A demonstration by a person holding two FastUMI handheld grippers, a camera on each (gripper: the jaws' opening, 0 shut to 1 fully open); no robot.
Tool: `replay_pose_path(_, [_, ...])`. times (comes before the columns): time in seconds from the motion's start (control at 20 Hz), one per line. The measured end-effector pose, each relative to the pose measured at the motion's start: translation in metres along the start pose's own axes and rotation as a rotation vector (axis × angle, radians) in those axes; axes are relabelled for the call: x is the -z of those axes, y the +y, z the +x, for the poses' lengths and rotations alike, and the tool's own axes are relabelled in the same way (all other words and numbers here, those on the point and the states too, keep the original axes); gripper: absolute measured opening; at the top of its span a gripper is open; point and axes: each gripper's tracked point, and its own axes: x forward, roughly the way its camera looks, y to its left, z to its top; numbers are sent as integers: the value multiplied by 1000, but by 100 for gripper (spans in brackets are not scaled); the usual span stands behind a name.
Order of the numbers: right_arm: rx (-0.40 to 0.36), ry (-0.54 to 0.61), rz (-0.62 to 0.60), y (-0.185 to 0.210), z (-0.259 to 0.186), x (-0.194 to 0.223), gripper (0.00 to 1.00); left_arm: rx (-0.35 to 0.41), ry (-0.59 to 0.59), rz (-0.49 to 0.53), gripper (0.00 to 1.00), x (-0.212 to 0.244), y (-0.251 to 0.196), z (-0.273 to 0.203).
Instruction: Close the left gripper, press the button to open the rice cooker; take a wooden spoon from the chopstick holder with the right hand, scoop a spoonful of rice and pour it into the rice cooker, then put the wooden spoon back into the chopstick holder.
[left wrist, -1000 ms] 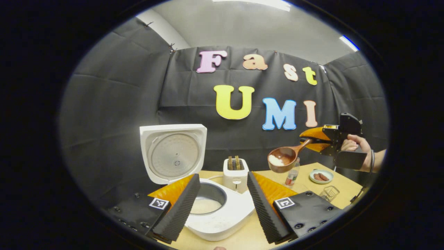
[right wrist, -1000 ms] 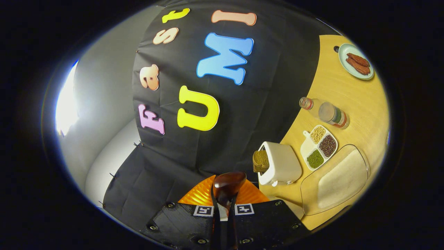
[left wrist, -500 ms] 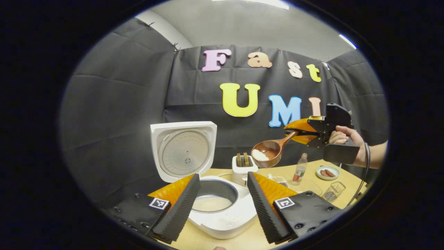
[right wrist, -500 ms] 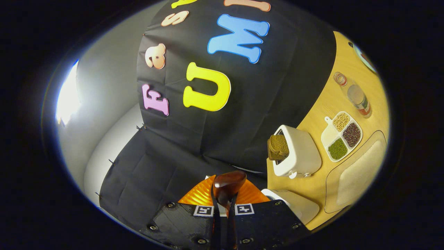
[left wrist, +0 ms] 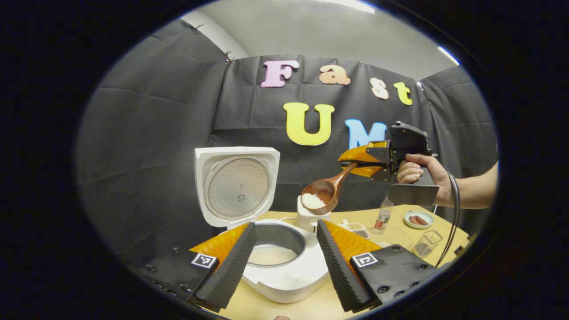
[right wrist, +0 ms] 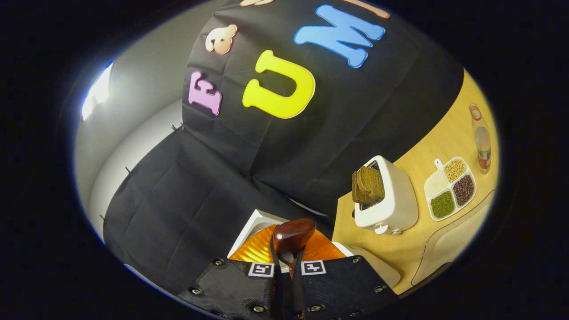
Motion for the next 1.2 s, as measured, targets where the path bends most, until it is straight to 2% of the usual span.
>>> replay_pose_path(0.35, [5, 75, -115, 6, 42, 32, 7, -13, 25, -10, 96, 17, 9, -11])
replay_pose_path(0.75, [43, 126, -465, 7, 87, 70, 8, -42, 32, 31, 95, 24, 2, -21])
replay_pose_path(0.95, [-5, 120, -681, 32, 89, 83, 8, -53, 37, 57, 95, 22, 0, -20])
replay_pose_path(1.2, [-118, 134, -952, 70, 94, 108, 7, -61, 37, 68, 95, 21, 1, -23])
